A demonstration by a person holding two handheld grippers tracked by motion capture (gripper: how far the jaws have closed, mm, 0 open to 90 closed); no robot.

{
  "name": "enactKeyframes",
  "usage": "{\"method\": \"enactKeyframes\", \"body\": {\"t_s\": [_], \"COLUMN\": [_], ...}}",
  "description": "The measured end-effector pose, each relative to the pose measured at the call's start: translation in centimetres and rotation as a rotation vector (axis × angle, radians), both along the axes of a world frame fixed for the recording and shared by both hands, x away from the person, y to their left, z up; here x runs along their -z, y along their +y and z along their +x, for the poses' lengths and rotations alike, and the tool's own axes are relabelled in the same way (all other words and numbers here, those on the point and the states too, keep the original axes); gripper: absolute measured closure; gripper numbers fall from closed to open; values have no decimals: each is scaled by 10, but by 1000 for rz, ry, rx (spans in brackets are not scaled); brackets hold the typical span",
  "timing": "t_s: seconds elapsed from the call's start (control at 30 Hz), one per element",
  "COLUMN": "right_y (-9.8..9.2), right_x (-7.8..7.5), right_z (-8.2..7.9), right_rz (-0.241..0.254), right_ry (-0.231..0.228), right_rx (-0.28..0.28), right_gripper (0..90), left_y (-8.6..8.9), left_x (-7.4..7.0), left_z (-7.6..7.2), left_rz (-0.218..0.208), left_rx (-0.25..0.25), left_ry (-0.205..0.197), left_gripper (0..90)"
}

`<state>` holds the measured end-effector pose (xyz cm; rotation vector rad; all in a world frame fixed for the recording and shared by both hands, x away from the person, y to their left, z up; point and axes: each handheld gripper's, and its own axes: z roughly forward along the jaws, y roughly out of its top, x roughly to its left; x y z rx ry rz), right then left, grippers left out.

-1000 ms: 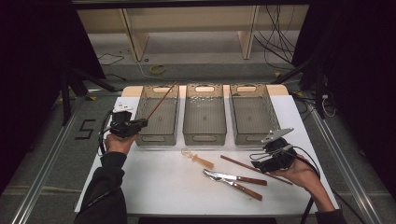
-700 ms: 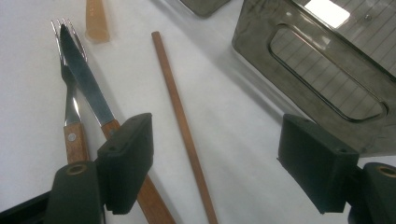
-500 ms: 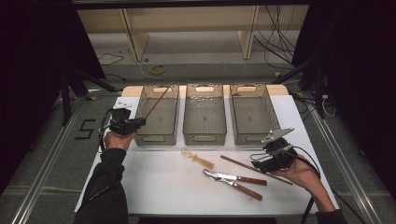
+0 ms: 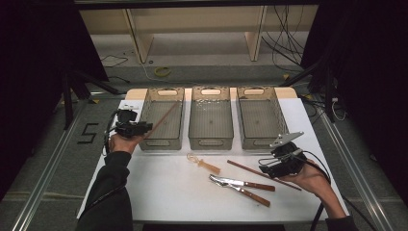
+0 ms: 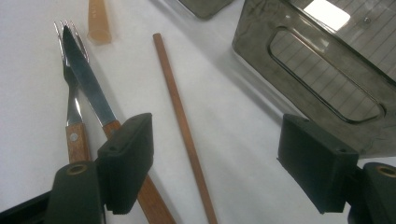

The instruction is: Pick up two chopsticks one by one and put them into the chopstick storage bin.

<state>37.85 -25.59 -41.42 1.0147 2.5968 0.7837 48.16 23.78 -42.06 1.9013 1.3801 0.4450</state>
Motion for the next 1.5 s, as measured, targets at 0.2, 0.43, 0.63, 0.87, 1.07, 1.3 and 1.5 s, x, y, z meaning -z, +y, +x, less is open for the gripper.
{"method": "enactKeyframes", "body": {"t_s": [0.2, 0.43, 0.63, 0.87, 1.07, 1.3, 1.5], "right_y": [-3, -5, -6, -6, -5, -4, -2], "right_x": [-2, -2, 0, 4, 11, 19, 25], "right_z": [0, 0, 3, 6, 10, 12, 12], "right_rz": [5, -5, -35, -80, -130, -179, -235], "right_ry": [-6, 7, 57, 107, 143, 176, 212], "right_rx": [4, -7, -43, -50, -71, -92, -92], "right_gripper": [275, 274, 274, 279, 311, 384, 505], "left_y": [-4, -9, -15, -23, -34, -41, -44], "left_x": [-9, -23, -33, -32, -28, -27, -18], "left_z": [-7, -26, -44, -60, -71, -84, -92], "left_rz": [-44, -135, -175, -198, -189, -188, -162], "left_rx": [34, 132, 198, 237, 288, 324, 331], "left_ry": [-15, -80, -138, -160, -159, -167, -161], "left_gripper": [404, 267, 198, 164, 156, 158, 161]}}
